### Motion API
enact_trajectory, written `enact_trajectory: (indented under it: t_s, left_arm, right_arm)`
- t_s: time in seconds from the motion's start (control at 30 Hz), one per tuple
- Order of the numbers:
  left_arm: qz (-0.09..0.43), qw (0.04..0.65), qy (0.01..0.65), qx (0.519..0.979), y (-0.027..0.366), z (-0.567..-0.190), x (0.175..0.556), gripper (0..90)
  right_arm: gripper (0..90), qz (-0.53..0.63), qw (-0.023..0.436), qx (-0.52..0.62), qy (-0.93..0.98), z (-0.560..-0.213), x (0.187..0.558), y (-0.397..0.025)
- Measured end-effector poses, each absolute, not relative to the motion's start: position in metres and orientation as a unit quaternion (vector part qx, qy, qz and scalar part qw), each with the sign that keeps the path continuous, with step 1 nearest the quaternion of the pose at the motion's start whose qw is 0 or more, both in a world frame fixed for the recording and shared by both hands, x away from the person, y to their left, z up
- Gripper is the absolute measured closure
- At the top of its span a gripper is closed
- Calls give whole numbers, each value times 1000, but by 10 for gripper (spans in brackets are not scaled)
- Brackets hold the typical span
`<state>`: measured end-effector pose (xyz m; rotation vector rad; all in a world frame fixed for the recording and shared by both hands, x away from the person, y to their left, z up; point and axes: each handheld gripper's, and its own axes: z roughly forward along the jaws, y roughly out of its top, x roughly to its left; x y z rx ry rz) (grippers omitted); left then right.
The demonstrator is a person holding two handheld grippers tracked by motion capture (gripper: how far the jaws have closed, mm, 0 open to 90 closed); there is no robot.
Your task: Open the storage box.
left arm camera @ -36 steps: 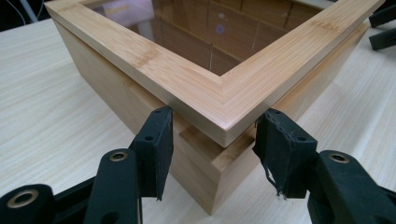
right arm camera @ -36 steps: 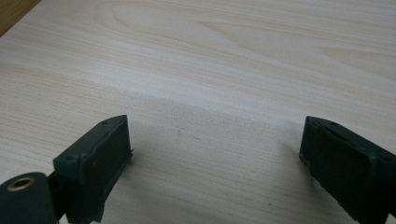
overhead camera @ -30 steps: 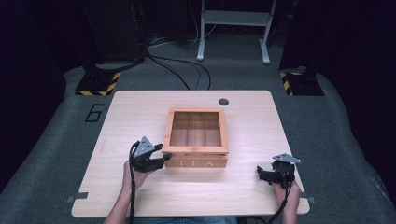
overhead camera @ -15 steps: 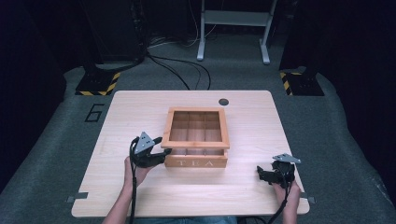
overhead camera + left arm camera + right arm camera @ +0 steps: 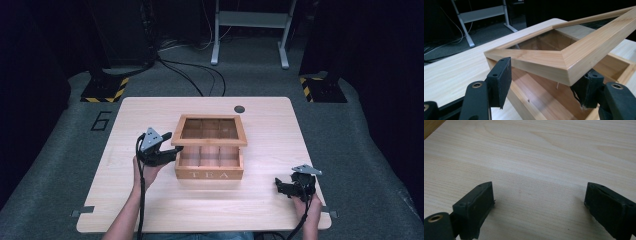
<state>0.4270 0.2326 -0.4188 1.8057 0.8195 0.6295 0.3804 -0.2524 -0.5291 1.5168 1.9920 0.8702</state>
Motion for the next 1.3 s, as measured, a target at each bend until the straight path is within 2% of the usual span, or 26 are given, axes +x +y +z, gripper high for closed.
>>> enact_trajectory:
  t_s: [0.23,0.6,0.9,1.3]
  left_arm:
    - [265,510,344,743,230,-409,439,383]
    - [281,516,342,733,229,-396,445,511]
    - [303,507,340,732,226,-386,450,545]
    - [292,499,340,742,228,-372,461,569]
  right_arm:
    - [83,318,243,555,729,-529,380,-252]
    - [84,320,243,556,728,-529,381,-252]
    - [84,319,241,559,726,-529,380,-252]
    - [84,319,242,559,726,-529,380,-252]
